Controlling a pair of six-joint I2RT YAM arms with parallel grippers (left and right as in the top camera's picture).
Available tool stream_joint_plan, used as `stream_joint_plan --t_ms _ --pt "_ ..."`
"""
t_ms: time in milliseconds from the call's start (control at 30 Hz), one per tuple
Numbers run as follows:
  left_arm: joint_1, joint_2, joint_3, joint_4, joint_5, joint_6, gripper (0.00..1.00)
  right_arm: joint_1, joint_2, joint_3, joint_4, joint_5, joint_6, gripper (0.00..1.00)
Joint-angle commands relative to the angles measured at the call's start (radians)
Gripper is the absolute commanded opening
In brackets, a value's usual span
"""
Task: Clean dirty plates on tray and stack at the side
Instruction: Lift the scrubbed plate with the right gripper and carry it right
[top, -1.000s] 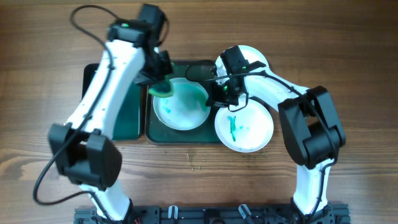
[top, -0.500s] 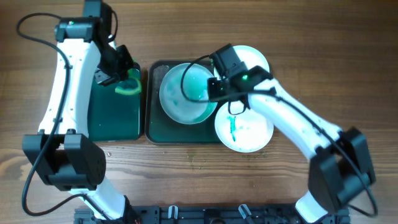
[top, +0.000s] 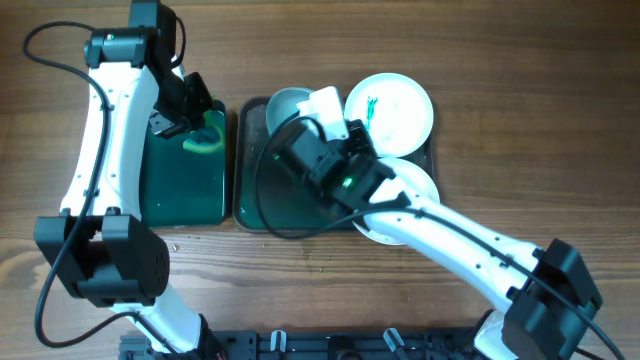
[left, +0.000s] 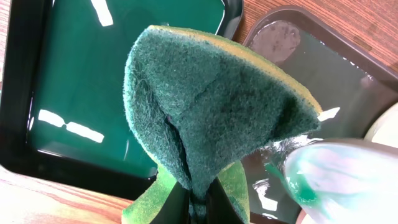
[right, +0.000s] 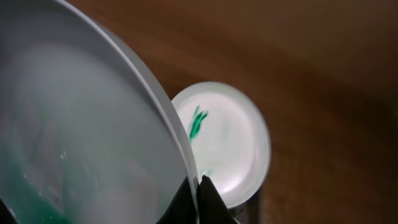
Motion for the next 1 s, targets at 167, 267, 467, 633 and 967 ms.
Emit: stream_joint_plan --t_ms 167,267,467,633,967 --pt "0.001 -0.025 0.013 -0.001 0.013 0.02 0.04 0.121 -0.024 0.015 0.335 0.539 -0.488 0.04" --pt "0.001 -0.025 0.013 -0.001 0.013 0.02 0.04 0.137 -0.024 0.015 0.443 0.574 -0.612 0.04" --pt "0.001 -0.025 0.013 0.0 0.013 0.019 0.04 0.14 -0.024 0.015 0.562 0.587 -0.707 0.04" --pt "0.001 -0.025 0.013 0.0 0.013 0.019 0.04 0.14 -0.024 0.014 0.56 0.586 -0.695 0.04" --pt "-0.003 -0.025 0.013 0.0 0.013 0.019 0.04 0.14 -0.024 0.011 0.375 0.503 -0.45 0.04"
